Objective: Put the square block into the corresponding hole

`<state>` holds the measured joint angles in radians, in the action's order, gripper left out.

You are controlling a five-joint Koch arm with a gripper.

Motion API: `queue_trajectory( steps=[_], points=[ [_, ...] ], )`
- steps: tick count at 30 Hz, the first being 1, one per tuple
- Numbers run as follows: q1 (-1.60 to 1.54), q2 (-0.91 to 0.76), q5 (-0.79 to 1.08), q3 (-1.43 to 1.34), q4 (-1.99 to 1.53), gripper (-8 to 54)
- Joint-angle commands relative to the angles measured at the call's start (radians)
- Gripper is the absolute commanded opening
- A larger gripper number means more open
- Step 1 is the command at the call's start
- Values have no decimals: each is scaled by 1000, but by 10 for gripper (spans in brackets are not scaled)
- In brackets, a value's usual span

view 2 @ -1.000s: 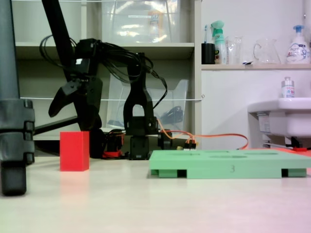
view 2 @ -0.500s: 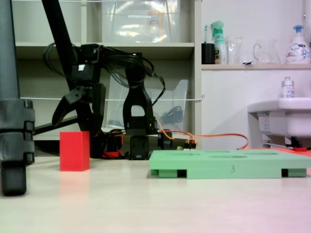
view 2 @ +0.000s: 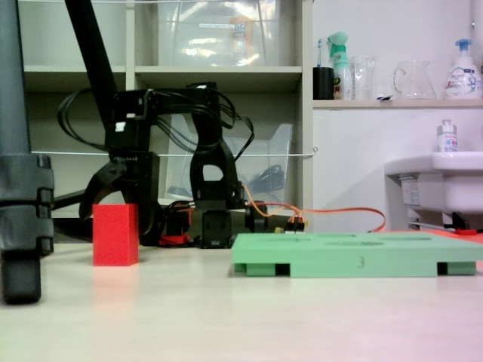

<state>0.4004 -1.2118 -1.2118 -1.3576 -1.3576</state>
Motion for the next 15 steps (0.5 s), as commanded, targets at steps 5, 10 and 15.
queue_trajectory(
  steps=[5, 10, 15],
  points=[
    [8, -25, -5, -46, 23, 256],
    [-14, -55, -3, -95, -28, 199],
    [-78, -247, -18, -94, -144, 186]
  ],
)
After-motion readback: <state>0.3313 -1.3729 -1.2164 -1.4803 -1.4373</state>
